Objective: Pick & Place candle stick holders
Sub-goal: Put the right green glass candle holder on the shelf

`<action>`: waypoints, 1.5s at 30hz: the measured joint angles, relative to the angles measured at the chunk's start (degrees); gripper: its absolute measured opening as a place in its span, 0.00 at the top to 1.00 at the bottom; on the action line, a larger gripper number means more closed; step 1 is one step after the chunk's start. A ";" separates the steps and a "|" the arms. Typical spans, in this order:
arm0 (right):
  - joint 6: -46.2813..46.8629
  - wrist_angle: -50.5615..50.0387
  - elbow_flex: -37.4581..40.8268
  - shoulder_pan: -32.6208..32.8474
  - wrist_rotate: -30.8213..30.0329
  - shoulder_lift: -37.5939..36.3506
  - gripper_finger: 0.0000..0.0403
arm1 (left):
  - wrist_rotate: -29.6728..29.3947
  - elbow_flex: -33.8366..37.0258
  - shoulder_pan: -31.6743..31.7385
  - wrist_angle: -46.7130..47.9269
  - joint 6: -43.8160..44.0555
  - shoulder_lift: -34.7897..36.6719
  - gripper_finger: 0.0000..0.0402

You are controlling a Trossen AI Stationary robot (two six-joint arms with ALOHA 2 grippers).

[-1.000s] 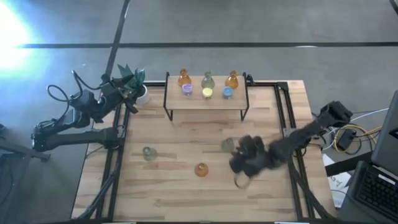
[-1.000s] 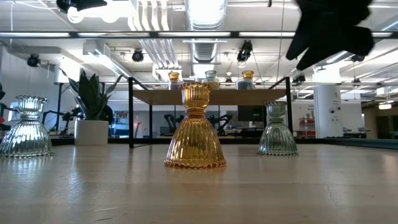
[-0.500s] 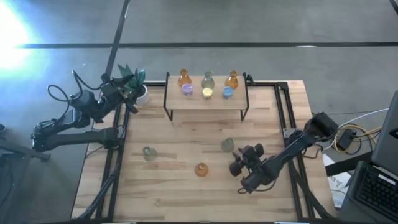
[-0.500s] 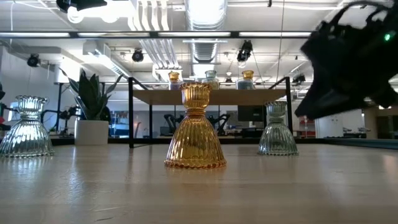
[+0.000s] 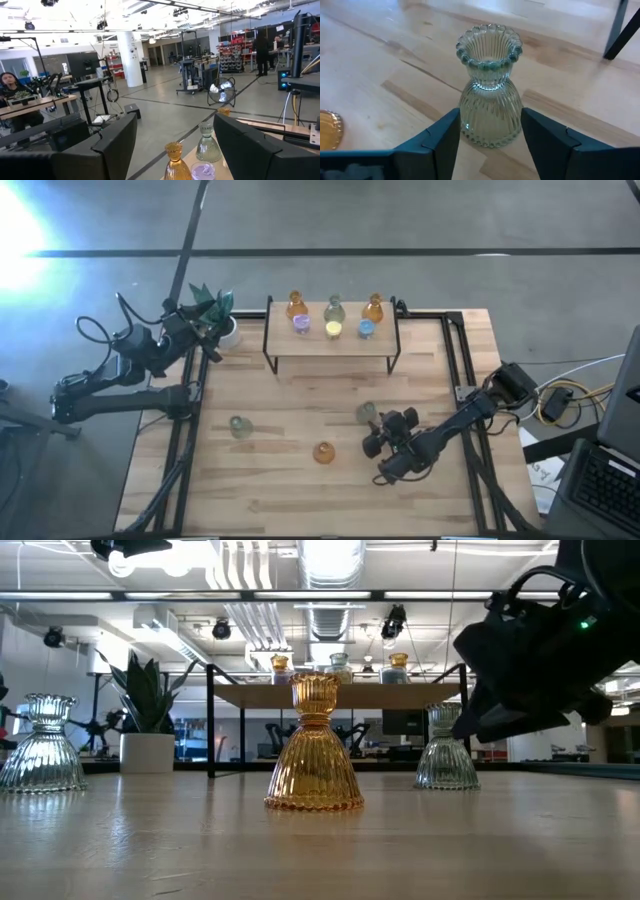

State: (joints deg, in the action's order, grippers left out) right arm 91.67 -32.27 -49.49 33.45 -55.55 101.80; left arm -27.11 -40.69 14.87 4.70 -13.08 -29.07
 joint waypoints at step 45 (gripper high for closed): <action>-18.66 7.18 -2.16 -9.55 -1.17 -8.25 0.70 | -1.33 0.00 -0.02 0.45 -0.39 -0.05 0.33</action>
State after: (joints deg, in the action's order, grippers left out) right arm 73.01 -25.09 -51.66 23.90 -56.72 93.55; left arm -28.45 -40.69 14.85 5.15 -13.47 -29.12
